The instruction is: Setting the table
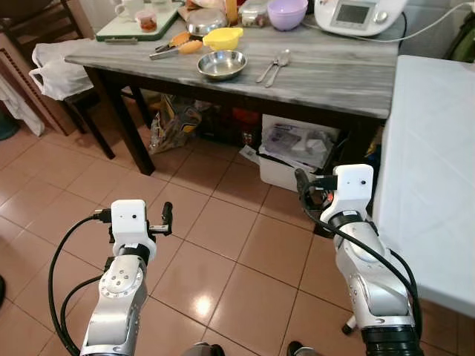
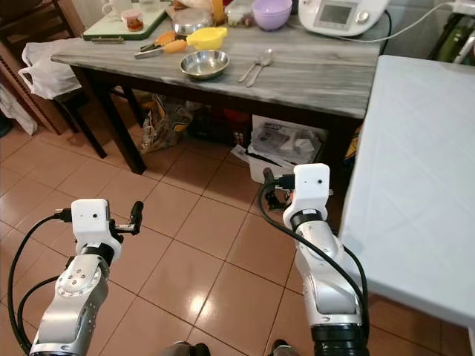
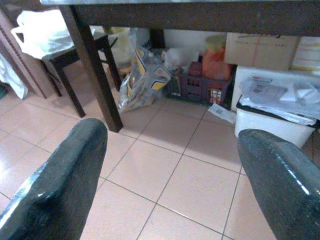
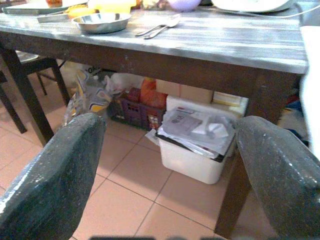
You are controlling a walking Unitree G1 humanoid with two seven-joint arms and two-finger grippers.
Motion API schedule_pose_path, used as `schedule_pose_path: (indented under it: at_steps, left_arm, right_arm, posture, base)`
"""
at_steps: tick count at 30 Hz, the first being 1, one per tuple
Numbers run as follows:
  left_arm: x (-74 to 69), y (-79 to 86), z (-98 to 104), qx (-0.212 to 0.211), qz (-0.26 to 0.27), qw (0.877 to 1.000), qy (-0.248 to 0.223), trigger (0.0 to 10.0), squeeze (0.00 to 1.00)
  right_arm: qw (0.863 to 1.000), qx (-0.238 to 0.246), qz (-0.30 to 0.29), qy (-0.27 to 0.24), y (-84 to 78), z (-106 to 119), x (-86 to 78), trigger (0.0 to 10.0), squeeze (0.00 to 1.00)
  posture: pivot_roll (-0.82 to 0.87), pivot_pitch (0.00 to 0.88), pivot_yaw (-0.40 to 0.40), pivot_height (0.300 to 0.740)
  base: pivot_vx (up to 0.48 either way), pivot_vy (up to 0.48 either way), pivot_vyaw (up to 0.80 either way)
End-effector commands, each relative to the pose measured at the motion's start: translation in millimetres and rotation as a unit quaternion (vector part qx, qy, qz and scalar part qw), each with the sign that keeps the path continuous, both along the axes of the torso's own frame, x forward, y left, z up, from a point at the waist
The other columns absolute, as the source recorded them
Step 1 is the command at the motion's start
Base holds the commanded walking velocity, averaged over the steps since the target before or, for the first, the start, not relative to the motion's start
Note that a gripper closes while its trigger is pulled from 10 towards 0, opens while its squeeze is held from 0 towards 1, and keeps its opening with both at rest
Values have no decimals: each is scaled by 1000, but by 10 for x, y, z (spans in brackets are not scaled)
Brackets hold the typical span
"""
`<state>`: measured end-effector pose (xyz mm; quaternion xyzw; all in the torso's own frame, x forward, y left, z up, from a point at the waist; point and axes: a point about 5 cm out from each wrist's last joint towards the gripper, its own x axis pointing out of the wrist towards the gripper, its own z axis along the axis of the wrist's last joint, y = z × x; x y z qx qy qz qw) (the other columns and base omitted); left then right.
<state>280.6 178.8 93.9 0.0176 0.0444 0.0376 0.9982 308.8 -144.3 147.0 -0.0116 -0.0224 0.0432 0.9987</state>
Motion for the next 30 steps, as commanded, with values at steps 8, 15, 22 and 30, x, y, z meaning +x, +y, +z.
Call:
schedule_pose_path:
  at_steps: [8, 15, 22, 30]
  left_arm:
    - [-44, 79, -19, -7, 0, 1000, -3, 10000, 0]
    - [-59, 87, 0, -9, -14, 1000, -6, 10000, 0]
    - [-102, 13, -5, -18, -41, 999, -13, 10000, 0]
    - [-91, -71, 21, -32, -55, 998, -21, 10000, 0]
  right_arm:
    - [1000, -7, -10, -1, -14, -5, 16, 10000, 0]
    - [999, -21, -25, -6, -57, 3, 28, 10000, 0]
    - [999, -25, -29, 2, -72, -5, 37, 10000, 0]
    - [999, -34, -20, -2, -48, 11, 35, 10000, 0]
  posture:
    - [-194, 103, 115, 740]
    - [-187, 109, 122, 740]
    - [-188, 110, 119, 740]
    - [-194, 112, 111, 740]
  base:
    - [-131, 0, 0]
    - [0, 0, 0]
    - [0, 0, -333]
    - [0, -63, -652]
